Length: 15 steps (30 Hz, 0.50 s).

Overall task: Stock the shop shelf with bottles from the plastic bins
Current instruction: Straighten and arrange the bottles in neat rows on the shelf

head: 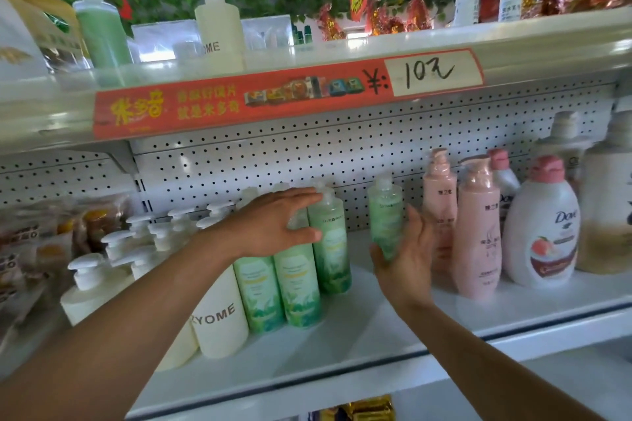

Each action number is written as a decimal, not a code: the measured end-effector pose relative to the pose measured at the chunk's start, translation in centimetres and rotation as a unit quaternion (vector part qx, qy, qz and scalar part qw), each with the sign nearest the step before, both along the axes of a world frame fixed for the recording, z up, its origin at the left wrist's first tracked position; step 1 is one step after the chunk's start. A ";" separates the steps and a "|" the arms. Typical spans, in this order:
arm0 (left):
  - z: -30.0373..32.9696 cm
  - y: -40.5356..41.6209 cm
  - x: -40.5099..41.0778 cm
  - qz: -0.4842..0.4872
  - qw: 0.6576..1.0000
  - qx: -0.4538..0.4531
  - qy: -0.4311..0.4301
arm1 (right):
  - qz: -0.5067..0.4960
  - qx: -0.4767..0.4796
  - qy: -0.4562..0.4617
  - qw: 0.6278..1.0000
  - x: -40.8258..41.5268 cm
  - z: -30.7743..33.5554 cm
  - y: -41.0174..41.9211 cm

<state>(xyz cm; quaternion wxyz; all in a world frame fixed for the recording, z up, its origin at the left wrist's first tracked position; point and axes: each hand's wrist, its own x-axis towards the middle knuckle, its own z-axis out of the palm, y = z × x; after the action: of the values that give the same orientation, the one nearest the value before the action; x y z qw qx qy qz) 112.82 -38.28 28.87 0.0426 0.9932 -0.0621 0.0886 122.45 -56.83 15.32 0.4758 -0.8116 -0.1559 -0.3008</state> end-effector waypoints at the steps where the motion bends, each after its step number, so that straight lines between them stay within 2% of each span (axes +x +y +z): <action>1: -0.2 0.1 -0.1 0.007 1.000 0.018 -0.001 | 0.012 -0.005 0.043 0.999 0.7 0.1 0.0; 5: -0.3 -0.3 -0.1 0.021 0.999 0.041 0.005 | 0.043 0.003 0.194 0.980 3.2 0.5 0.3; 15: -0.3 -0.3 -0.2 0.021 0.998 0.057 0.018 | 0.074 -0.050 0.146 0.985 0.2 -0.2 -1.7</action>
<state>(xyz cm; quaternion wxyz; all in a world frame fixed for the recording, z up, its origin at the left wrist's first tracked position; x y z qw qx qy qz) 112.66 -38.59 28.60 -0.0150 0.9965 -0.0459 0.0678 122.69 -58.57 15.11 0.4736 -0.8557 -0.1593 -0.1345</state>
